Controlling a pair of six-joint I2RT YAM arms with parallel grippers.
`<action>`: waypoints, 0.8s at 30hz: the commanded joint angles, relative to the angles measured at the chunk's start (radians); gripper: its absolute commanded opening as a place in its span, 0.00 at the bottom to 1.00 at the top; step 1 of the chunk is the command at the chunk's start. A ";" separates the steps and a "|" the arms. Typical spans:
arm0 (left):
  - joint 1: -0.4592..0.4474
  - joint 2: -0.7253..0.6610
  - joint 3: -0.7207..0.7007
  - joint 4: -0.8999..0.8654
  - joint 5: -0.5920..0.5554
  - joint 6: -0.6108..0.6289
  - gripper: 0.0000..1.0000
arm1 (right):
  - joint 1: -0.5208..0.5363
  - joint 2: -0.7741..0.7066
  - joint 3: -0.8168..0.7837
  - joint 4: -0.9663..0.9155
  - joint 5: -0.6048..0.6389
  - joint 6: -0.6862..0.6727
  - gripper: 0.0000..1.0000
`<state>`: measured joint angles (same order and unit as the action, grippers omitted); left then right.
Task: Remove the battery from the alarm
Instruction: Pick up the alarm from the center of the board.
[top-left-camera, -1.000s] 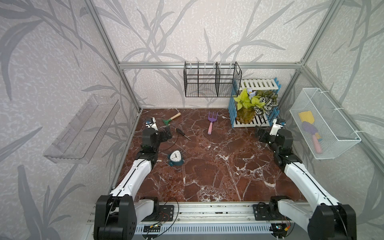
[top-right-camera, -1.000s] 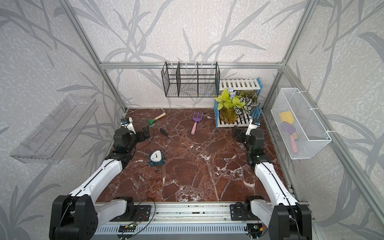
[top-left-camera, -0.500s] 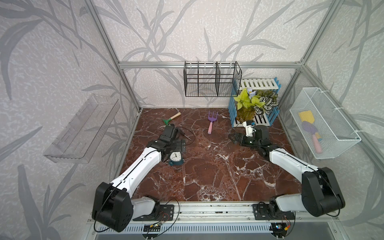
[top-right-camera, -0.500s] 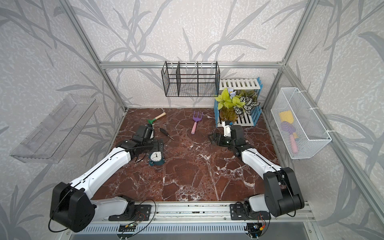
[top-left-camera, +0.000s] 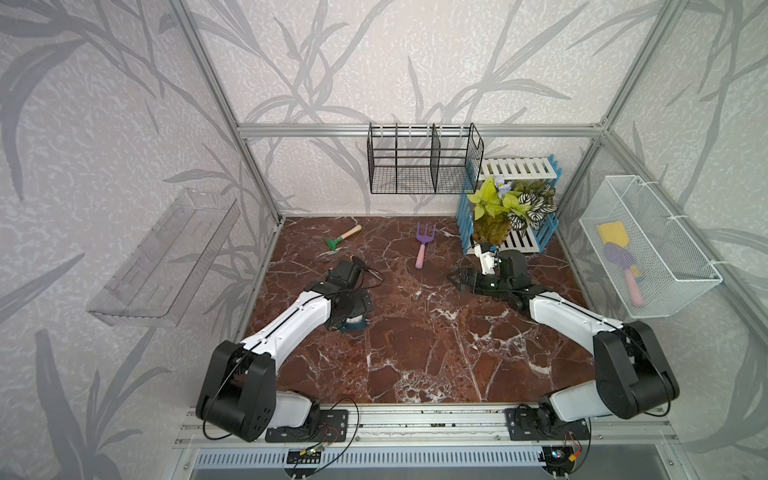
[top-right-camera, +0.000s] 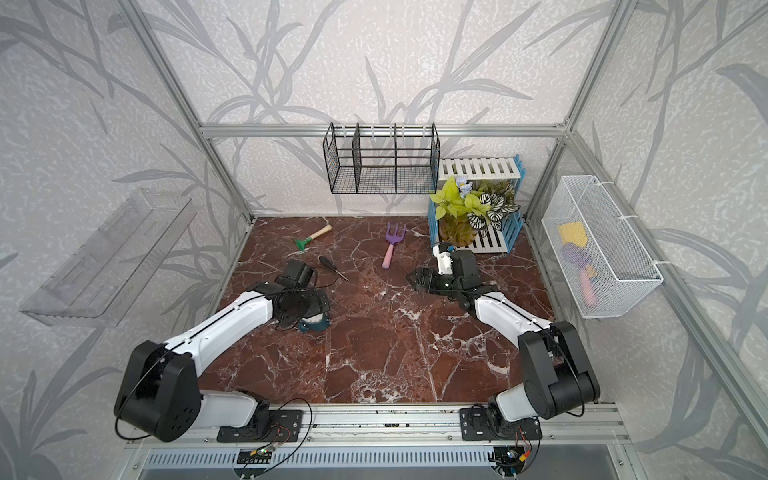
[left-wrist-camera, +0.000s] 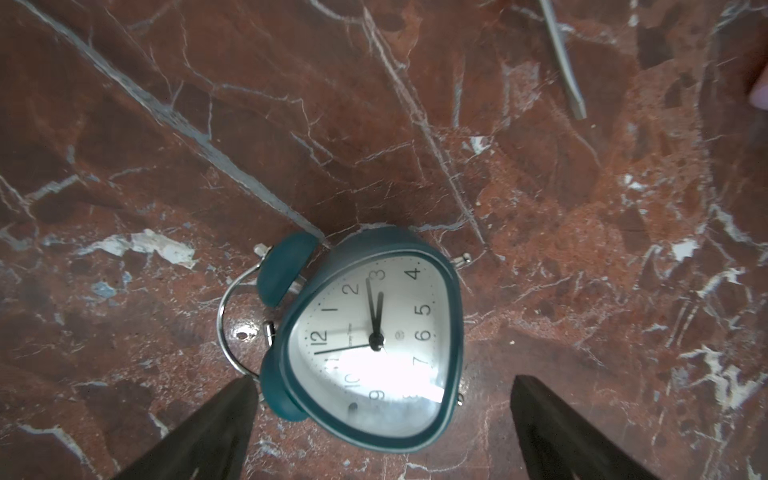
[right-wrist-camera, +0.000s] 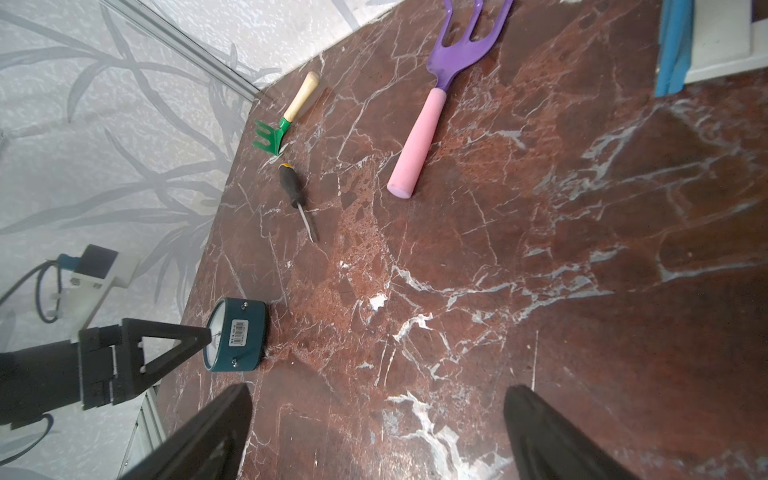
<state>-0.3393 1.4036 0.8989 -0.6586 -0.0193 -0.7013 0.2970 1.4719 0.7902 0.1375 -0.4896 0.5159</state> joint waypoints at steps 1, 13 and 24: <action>-0.003 0.024 0.000 -0.012 -0.048 -0.018 1.00 | 0.007 0.007 0.021 -0.005 -0.013 -0.004 0.99; -0.003 0.066 -0.033 0.051 -0.010 -0.034 0.87 | 0.008 0.010 0.029 -0.016 -0.017 -0.008 0.99; -0.003 0.067 -0.021 0.059 0.014 -0.024 0.72 | 0.009 0.008 0.027 -0.018 -0.026 -0.012 0.99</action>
<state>-0.3393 1.4639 0.8757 -0.6041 -0.0246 -0.7338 0.3004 1.4769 0.7902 0.1284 -0.4992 0.5152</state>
